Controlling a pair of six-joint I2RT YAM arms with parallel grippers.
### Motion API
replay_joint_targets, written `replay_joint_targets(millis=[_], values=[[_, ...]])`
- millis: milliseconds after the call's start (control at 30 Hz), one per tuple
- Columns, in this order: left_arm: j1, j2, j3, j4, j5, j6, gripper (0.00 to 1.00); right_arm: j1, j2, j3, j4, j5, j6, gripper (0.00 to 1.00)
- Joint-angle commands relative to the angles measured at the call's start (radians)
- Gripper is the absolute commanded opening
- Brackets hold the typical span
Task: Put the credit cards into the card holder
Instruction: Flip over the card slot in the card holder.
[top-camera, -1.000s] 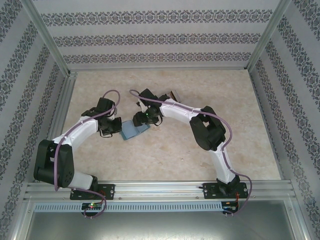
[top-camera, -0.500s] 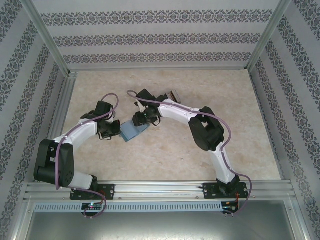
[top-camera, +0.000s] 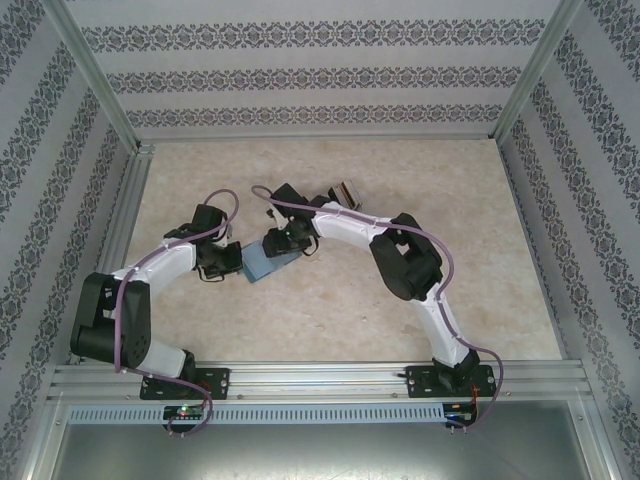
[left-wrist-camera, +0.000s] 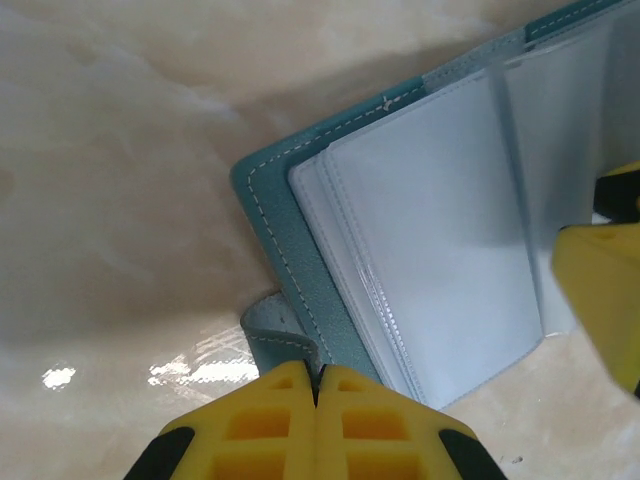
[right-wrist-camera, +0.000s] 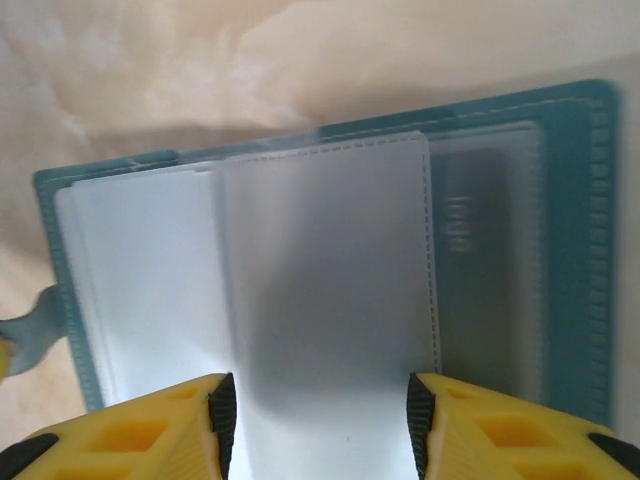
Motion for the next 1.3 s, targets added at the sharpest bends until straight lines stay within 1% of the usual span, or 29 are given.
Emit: replay_joint_targets(millis=[0, 167, 300, 400, 500, 567, 633, 767, 867, 933, 1033, 1133, 1267], values=[[0.012, 0.012, -0.013, 0.030, 0.006, -0.014, 0.00, 0.023, 0.049, 0.032, 0.044, -0.089, 0.048, 0.52], [0.012, 0.019, -0.012, 0.033, 0.003, -0.013, 0.00, 0.034, 0.032, 0.037, 0.075, -0.152, 0.069, 0.52], [0.014, 0.024, -0.011, 0.039, 0.003, -0.016, 0.00, 0.039, -0.032, -0.008, 0.164, -0.254, 0.126, 0.52], [0.013, 0.028, -0.009, 0.044, 0.004, -0.018, 0.00, 0.040, -0.086, -0.036, 0.208, -0.300, 0.157, 0.52], [0.013, 0.029, -0.011, 0.052, 0.003, -0.022, 0.00, 0.034, -0.113, -0.051, 0.238, -0.363, 0.178, 0.53], [0.015, 0.032, -0.012, 0.056, 0.003, -0.027, 0.00, 0.021, -0.128, -0.091, 0.304, -0.405, 0.223, 0.53], [0.015, 0.029, -0.015, 0.059, 0.004, -0.028, 0.00, 0.006, -0.143, -0.121, 0.339, -0.416, 0.251, 0.53], [0.022, 0.021, -0.028, 0.063, 0.001, -0.027, 0.00, -0.023, -0.198, -0.161, 0.325, -0.377, 0.227, 0.53], [0.024, 0.020, -0.032, 0.067, 0.006, -0.029, 0.00, -0.035, -0.239, -0.161, 0.206, -0.206, 0.145, 0.53], [0.024, 0.020, -0.033, 0.071, 0.007, -0.032, 0.00, -0.040, -0.239, -0.151, 0.131, -0.091, 0.100, 0.53], [0.026, 0.021, -0.038, 0.082, 0.010, -0.037, 0.00, -0.039, -0.205, -0.132, 0.055, 0.019, 0.056, 0.52], [0.028, 0.026, -0.043, 0.085, 0.010, -0.035, 0.00, -0.037, -0.162, -0.114, 0.032, 0.032, 0.042, 0.51], [0.032, 0.026, -0.071, 0.108, -0.003, -0.039, 0.00, -0.026, -0.114, -0.085, 0.027, 0.036, 0.035, 0.46]])
